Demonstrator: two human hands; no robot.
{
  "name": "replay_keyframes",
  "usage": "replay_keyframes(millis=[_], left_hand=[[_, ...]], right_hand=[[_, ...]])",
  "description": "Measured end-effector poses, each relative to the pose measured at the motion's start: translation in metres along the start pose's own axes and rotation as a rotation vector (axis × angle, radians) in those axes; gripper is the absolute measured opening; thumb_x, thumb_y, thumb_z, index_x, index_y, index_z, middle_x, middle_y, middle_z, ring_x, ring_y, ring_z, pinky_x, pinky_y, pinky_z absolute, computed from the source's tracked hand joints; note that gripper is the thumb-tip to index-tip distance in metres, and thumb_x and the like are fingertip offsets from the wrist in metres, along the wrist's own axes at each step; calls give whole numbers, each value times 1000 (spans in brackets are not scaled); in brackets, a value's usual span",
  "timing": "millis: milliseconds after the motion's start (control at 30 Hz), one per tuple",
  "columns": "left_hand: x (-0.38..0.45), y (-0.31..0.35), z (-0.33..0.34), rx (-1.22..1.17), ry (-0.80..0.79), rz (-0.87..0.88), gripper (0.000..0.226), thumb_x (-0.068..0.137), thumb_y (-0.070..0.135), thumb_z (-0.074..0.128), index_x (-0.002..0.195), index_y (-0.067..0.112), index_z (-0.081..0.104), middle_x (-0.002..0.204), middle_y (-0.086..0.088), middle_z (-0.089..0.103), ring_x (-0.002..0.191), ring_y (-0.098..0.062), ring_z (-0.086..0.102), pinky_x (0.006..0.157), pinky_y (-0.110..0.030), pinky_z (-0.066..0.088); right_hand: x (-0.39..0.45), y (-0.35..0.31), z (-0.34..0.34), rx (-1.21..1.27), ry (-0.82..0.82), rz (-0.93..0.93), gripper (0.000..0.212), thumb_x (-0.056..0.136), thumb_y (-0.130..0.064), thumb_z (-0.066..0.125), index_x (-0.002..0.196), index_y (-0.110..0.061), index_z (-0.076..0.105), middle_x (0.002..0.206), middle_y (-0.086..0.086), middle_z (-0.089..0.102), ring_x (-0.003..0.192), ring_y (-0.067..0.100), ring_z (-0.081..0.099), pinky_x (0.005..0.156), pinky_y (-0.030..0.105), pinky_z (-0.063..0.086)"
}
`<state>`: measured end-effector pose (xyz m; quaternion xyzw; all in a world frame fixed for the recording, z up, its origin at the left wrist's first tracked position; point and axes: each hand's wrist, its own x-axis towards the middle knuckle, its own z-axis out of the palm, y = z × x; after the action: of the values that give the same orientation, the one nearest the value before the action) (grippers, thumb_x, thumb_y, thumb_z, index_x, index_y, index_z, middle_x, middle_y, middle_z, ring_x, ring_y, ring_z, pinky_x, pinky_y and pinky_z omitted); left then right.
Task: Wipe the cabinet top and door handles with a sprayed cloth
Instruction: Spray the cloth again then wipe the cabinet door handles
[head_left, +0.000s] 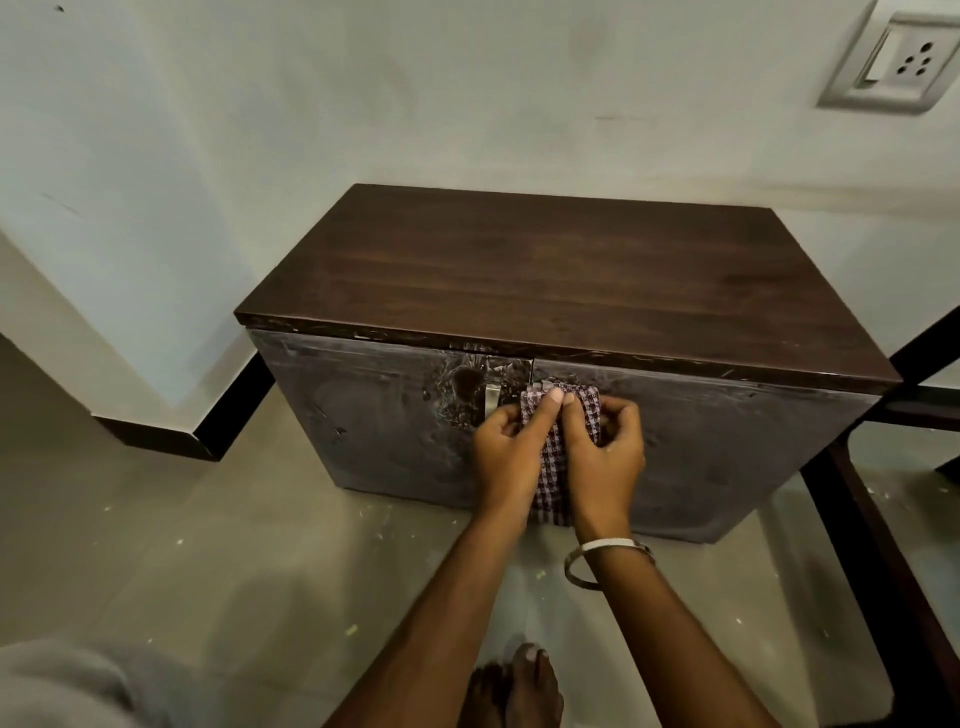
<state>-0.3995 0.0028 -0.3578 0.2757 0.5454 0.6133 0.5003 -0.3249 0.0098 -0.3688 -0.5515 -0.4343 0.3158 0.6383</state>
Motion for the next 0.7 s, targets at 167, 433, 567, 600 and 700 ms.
replay_keyframes(millis=[167,433,567,600,700], left_hand=[[-8,-3,4,-49,24,-86,33,74,43,78,87,13,75,81,-1,76,74,-15,73,59,-25,57],[-8,-3,3,-75,13,-6,23,79,36,75,91,16,73,86,3,76,78,-12,73,59,-20,55],[-8,-5,4,-55,0,3,23,80,39,73,92,19,73,89,3,76,81,-11,72,63,-22,57],[-9,-9,2,-47,-5,1,23,80,39,72,94,20,73,90,3,76,83,-10,72,64,-22,57],[-11,-20,-8,-4,-15,0,23,81,38,70,96,22,72,93,5,75,84,-5,70,63,-18,55]], right_hand=[[-3,2,-6,-36,-27,52,16,85,-36,70,90,-25,59,82,-5,67,71,2,63,63,20,51],[-5,-3,-8,-17,-55,22,14,88,-33,68,96,-23,61,88,-9,68,79,-3,65,65,11,51],[0,-3,-9,-3,-94,12,15,88,-31,69,99,-25,61,90,-10,68,82,-4,64,68,9,50],[-3,0,-11,-10,-108,3,15,88,-30,68,100,-26,60,91,-10,68,84,-5,64,69,9,50],[-15,14,-14,-29,-143,-19,14,90,-31,65,102,-31,57,93,-12,67,88,-3,64,71,11,51]])
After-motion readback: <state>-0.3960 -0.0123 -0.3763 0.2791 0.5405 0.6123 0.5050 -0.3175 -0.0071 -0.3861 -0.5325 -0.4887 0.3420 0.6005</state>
